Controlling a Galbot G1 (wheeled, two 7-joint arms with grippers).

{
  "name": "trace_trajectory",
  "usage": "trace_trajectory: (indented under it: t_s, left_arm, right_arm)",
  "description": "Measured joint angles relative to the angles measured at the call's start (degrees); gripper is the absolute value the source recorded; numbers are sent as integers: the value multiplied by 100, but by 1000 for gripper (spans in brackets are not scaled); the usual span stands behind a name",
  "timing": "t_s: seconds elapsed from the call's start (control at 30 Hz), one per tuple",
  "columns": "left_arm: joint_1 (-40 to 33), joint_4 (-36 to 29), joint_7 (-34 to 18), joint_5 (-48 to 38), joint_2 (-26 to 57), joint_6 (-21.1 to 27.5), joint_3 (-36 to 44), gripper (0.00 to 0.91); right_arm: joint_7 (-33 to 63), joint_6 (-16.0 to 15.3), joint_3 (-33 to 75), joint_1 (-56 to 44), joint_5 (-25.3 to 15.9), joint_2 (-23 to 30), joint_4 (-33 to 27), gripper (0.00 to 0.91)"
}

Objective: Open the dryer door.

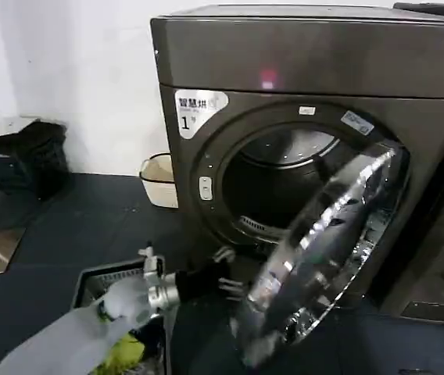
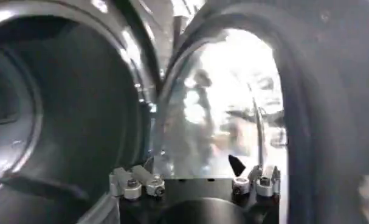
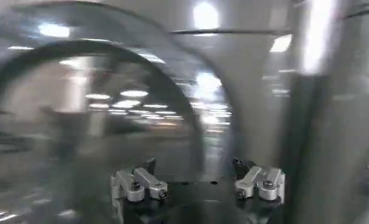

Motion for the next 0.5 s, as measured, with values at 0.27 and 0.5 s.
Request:
trace_trajectory:
  t_s: [0.27,0.5]
  left_arm:
    - [-591,93,163,-205,-87,-114,862,907]
    - [-1190,-50,293,-559,-216,-99,1528,907]
  right_arm:
    - [778,-115,1255,-280,73,338,90,907]
    - [2248,-375,2395,-510,-7,541,40,907]
